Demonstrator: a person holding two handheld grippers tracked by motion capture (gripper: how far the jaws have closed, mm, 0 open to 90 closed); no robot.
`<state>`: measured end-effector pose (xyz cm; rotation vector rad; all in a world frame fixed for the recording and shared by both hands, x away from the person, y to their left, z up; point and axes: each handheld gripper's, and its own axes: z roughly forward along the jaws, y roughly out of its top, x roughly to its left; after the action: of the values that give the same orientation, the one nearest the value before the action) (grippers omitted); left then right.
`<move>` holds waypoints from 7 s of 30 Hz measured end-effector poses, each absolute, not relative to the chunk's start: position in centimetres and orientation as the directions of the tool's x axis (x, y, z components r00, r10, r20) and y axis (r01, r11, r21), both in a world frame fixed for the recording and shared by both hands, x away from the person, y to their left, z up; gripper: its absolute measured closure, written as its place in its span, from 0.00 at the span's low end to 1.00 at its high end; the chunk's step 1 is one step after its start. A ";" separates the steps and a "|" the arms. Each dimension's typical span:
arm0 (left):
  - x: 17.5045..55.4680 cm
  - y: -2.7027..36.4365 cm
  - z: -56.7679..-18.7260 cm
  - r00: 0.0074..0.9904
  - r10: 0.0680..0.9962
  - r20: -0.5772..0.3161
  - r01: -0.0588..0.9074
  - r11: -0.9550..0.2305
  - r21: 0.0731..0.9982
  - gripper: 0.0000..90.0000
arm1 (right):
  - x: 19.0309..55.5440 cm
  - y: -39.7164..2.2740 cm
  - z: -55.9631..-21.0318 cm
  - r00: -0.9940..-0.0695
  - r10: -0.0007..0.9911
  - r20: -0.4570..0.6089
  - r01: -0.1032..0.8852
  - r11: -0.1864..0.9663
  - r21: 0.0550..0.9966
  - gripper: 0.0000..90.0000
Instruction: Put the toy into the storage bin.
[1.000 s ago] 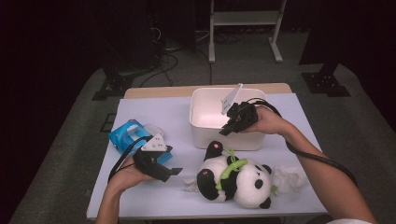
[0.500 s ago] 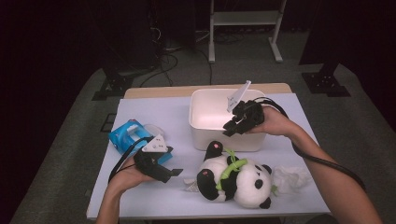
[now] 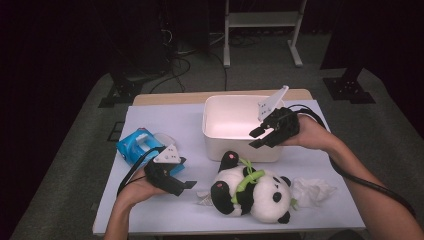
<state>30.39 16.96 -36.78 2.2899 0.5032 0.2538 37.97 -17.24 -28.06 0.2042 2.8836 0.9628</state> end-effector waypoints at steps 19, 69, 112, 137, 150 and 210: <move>30.4 16.8 -37.0 0.905 0.426 0.023 0.282 -0.637 0.717 0.17 | 34.0 -17.4 -30.0 -0.997 0.072 0.005 0.061 0.805 0.590 0.60; 30.5 16.8 -37.2 0.905 0.425 0.018 0.288 -0.644 0.709 0.17 | 32.1 -17.7 -32.7 -1.000 0.012 0.004 0.012 0.812 0.584 0.86; 30.6 17.5 -37.0 0.898 0.441 0.015 0.297 -0.630 0.718 0.17 | 30.4 -17.3 -26.7 -0.998 -0.026 -0.058 -0.055 0.806 0.589 0.89; 30.7 18.6 -36.8 0.882 0.472 0.009 0.315 -0.602 0.734 0.17 | 31.0 -16.5 -19.7 -0.988 -0.003 -0.155 -0.093 0.811 0.578 0.89; 30.6 18.9 -36.7 0.877 0.481 0.009 0.319 -0.595 0.738 0.17 | 33.2 -16.9 -16.9 -0.977 0.076 -0.199 -0.052 0.820 0.569 0.89; 30.9 20.1 -36.8 0.860 0.510 -0.016 0.348 -0.563 0.750 0.17 | 47.2 -14.4 -19.3 -0.968 0.181 -0.176 0.077 0.875 0.479 0.88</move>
<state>30.88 20.11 -36.85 2.2225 0.6189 0.2576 47.24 -14.40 -19.25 0.1971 2.8307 0.7098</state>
